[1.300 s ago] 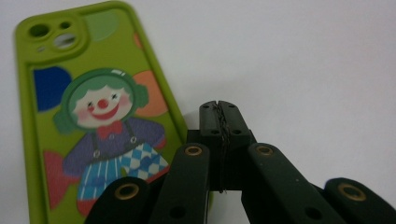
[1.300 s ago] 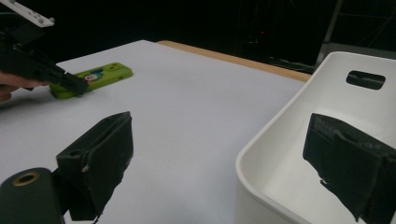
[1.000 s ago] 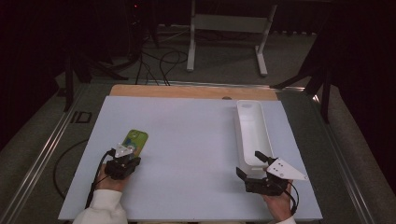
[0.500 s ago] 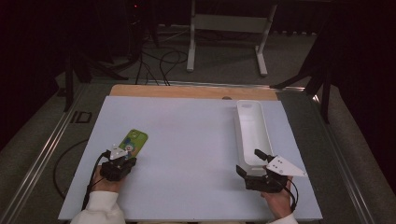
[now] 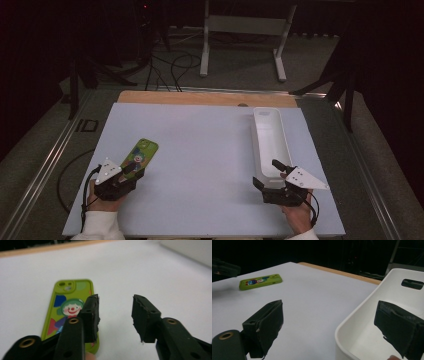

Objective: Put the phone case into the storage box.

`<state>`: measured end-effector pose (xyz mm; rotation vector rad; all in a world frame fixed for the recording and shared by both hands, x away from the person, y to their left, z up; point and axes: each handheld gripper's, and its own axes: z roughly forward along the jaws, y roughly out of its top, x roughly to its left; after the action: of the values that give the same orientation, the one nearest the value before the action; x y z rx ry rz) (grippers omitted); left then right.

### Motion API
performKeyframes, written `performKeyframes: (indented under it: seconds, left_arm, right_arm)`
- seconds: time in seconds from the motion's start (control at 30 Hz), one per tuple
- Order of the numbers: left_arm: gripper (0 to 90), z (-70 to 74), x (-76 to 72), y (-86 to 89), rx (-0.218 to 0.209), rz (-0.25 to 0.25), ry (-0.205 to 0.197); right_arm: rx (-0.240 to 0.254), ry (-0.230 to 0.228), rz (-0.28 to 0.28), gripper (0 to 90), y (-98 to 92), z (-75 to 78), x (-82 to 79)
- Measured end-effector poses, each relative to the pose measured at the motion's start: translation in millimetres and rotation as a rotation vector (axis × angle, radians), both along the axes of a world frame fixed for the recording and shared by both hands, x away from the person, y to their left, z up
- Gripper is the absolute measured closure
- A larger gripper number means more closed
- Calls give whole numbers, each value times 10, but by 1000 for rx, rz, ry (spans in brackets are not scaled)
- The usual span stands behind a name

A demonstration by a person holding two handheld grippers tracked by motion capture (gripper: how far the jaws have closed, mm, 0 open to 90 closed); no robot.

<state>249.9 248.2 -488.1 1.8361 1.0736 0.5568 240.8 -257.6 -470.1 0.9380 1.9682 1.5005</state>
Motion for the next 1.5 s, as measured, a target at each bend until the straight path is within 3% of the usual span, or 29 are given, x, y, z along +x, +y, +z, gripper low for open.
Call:
performKeyframes:
  seconds: [0.03, 0.1, 0.13, 0.23, 0.47, 0.53, 0.83, 1.4, 1.5]
  left_arm:
    - [477, 34, -46, 29, -26, -5, -30]
    - [371, 46, -66, 40, -32, -4, -37]
    - [309, 63, -113, 58, -46, -4, -59]
    - [152, 78, -170, 76, -24, 6, -69]
    - [20, 107, -312, 113, -13, -23, -93]
    - [17, 125, -346, 105, 4, -15, -107]
    - [1, 136, -367, 107, -12, -30, -123]
    - [1, 122, -294, 134, 5, 1, -86]
    - [0, 158, -252, 145, -7, 1, -64]
  right_arm:
    - [0, 0, 0, 86, 0, 0, -1]
    - [-2, 1, 0, 86, 0, 0, -1]
    - [-2, 0, -3, 86, -1, 1, -4]
    - [-5, -3, -9, 86, -5, 2, -5]
    - [-4, -7, -9, 85, -5, -3, -13]
    - [-4, -9, -10, 85, -4, -5, -19]
    - [-8, -15, -19, 85, -8, -10, -31]
    - [-1, -16, -33, 85, -30, -17, -54]
    - [5, -16, -39, 85, -39, -16, -51]
